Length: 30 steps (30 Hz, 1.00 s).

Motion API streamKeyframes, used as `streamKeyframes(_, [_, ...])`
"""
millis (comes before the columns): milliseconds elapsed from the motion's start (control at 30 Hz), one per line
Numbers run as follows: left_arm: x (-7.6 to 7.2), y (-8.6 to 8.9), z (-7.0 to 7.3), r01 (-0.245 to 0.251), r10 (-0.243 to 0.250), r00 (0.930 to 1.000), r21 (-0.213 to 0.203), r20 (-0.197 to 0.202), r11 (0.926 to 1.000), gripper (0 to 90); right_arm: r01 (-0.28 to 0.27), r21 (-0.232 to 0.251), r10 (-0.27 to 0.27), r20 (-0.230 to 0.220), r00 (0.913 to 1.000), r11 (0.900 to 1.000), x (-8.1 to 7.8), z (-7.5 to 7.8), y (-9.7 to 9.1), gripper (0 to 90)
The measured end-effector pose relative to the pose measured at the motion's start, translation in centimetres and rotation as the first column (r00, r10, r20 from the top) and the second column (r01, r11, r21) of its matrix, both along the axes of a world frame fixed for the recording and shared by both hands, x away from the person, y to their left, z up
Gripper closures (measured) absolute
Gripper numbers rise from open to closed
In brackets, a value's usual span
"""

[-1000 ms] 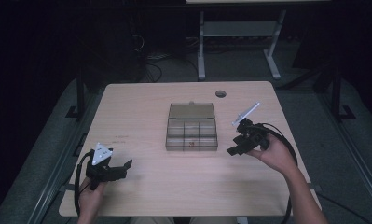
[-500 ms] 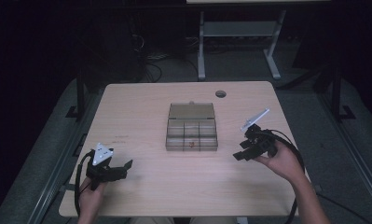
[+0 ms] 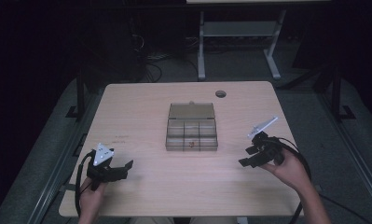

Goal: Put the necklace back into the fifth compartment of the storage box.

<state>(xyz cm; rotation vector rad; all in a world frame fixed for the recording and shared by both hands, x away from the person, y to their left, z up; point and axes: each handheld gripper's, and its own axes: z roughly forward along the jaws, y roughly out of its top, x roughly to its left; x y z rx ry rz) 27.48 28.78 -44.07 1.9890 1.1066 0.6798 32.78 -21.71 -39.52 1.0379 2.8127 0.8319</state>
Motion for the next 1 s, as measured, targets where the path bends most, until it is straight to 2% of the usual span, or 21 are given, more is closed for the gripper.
streamKeyframes(767, [0.0, -0.2, 0.0, 0.013, -0.013, 0.9999, 0.021, -0.003, 0.9997, 13.1, 0.041, 0.023, -0.041, 0.007, 0.9991, 0.9989, -3.1, -2.3, -1.9, 37.7])
streamKeyframes(1000, [-0.1, -0.4, 0.0, 0.011, -0.011, 0.9999, 0.007, 0.002, 0.9999, 13.1, 0.053, 0.031, -0.053, 0.010, 0.9985, 0.9981, -4.2, -3.0, -2.3, 37.5])
